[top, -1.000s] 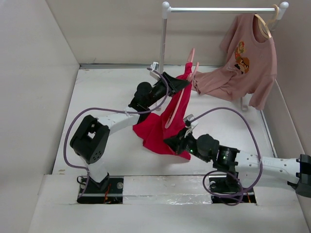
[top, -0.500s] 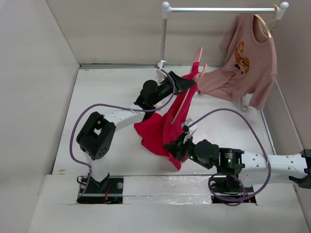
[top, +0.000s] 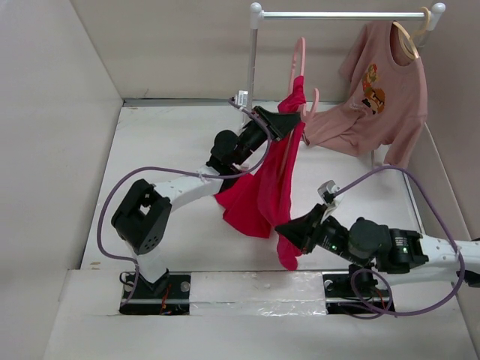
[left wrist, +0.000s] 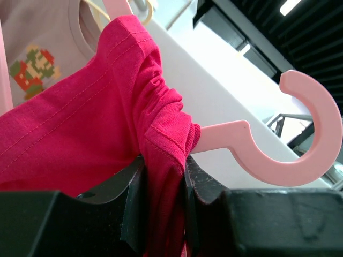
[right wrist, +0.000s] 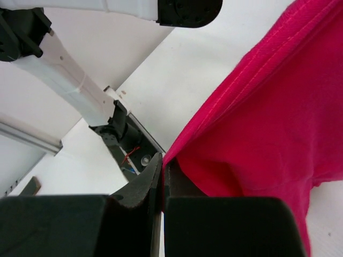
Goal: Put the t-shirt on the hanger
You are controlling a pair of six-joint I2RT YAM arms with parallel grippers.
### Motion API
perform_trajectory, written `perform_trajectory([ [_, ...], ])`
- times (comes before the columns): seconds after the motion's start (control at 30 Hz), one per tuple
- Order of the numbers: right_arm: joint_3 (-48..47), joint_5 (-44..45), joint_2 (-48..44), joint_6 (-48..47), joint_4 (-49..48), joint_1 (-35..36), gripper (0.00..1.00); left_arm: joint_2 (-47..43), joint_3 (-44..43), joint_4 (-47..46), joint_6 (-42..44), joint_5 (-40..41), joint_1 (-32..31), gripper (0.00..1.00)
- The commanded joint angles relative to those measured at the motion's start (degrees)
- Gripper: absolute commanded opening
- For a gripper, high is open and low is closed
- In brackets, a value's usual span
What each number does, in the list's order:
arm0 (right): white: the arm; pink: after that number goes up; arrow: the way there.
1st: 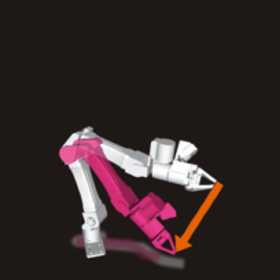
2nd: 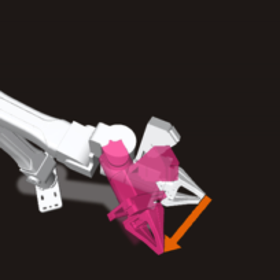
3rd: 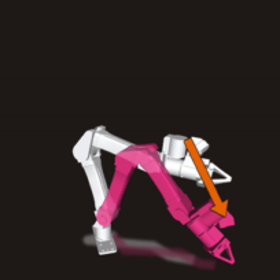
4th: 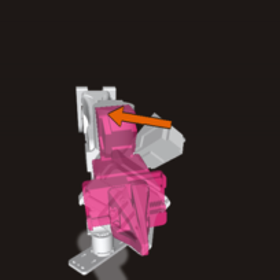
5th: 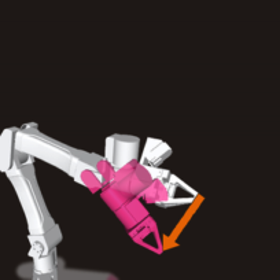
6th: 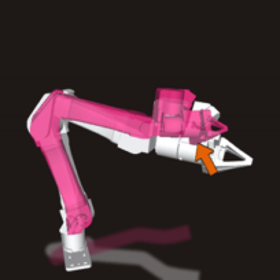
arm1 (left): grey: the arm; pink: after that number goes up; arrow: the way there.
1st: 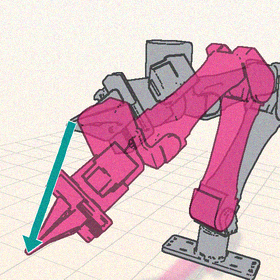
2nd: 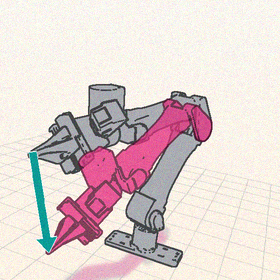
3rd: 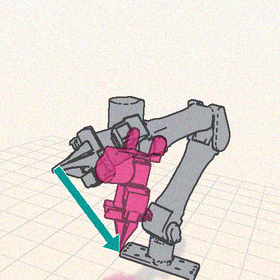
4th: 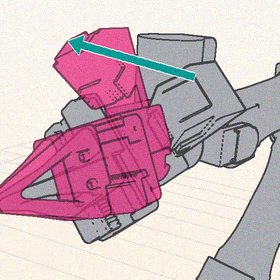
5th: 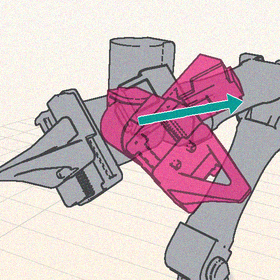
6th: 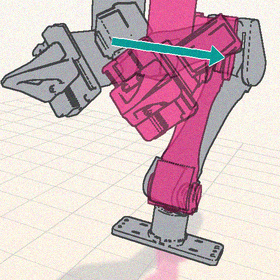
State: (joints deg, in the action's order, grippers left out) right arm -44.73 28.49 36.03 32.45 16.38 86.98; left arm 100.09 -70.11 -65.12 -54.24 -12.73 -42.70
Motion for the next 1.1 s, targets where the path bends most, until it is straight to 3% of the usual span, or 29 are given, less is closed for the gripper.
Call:
perform_trajectory([
  [0.0,-3.2,-11.1,0.0,2.8,8.8,6.3,0.0,-4.7,2.3,-9.9,5.5,21.0,2.9,0.0],
  [0.13,-5.2,-0.6,1.0,3.9,10.2,4.7,0.0,-8.4,11.5,-10.6,0.3,18.4,1.2,0.0],
  [0.27,-5.3,0.9,4.6,4.5,10.7,-0.6,0.0,-11.1,16.8,-10.1,-2.9,16.8,-0.4,0.0],
  [0.43,-3.4,5.5,6.1,3.8,5.1,-1.1,0.01,-13.7,21.5,-11.3,-6.0,15.7,-1.6,0.0],
  [0.5,-2.8,6.0,6.8,3.7,3.6,-1.6,0.07,-14.4,22.4,-11.8,-6.7,15.2,-2.2,0.0],
  [0.57,-3.1,5.7,8.4,3.9,3.7,-3.2,0.21,-14.8,23.6,-13.0,-7.4,14.5,-2.8,0.0],
  [0.6,-3.4,6.4,9.0,4.0,4.4,-3.2,0.35,-15.0,23.9,-13.1,-7.6,14.4,-2.8,0.0],
  [0.73,-4.7,10.1,10.1,5.7,7.3,-3.2,0.67,-16.5,26.5,-13.3,-8.9,14.2,-3.4,0.0],
  [0.9,-4.5,15.4,9.9,3.8,4.5,-4.4,0.7,-17.1,27.1,-13.2,-10.8,13.1,-3.9,0.0],
  [1.07,-4.8,13.3,13.8,-0.4,1.6,-9.0,0.68,-19.3,27.8,-10.9,-10.1,13.1,-4.5,0.0],
])
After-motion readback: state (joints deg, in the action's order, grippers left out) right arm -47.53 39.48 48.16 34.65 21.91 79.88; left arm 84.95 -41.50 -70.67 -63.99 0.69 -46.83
